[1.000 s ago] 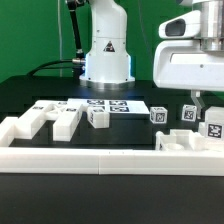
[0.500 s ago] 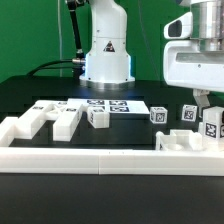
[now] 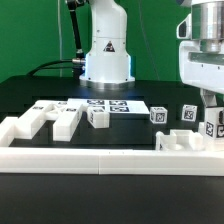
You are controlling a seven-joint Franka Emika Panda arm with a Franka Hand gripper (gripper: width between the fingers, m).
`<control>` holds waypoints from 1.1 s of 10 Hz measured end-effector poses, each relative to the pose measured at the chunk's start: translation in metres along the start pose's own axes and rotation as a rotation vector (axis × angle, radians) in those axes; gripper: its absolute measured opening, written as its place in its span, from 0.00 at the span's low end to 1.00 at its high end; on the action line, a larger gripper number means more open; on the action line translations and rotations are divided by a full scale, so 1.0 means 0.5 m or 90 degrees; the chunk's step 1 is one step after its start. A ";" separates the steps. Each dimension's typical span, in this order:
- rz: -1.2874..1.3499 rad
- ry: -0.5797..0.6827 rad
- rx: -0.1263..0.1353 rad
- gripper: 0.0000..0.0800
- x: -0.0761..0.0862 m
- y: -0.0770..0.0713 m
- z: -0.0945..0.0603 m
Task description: Assemble chair
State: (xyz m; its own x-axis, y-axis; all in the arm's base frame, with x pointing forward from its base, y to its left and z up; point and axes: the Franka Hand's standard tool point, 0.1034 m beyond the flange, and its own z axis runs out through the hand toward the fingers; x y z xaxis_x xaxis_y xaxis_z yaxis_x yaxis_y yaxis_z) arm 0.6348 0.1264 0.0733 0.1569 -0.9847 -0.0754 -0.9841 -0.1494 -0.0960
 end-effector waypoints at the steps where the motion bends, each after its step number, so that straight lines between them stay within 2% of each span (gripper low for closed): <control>1: 0.005 -0.002 0.000 0.36 -0.001 0.000 0.000; 2: -0.010 -0.002 0.000 0.36 -0.002 0.000 0.000; 3: -0.033 -0.002 0.000 0.65 -0.002 0.000 0.000; 4: -0.087 -0.002 0.000 0.65 -0.002 0.000 0.000; 5: -0.151 -0.002 -0.001 0.78 -0.003 0.000 0.000; 6: -0.225 -0.002 0.000 0.81 -0.006 0.000 0.000; 11: -0.526 -0.001 0.002 0.81 -0.001 -0.001 0.000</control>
Offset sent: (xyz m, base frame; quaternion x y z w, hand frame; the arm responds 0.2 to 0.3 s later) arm 0.0005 -0.0010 0.0056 -0.0005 -0.0049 -0.0579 0.9983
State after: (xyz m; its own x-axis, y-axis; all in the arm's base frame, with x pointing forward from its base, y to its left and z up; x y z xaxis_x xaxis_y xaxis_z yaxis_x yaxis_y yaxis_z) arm 0.6354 0.1270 0.0736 0.8304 -0.5568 0.0197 -0.5506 -0.8256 -0.1231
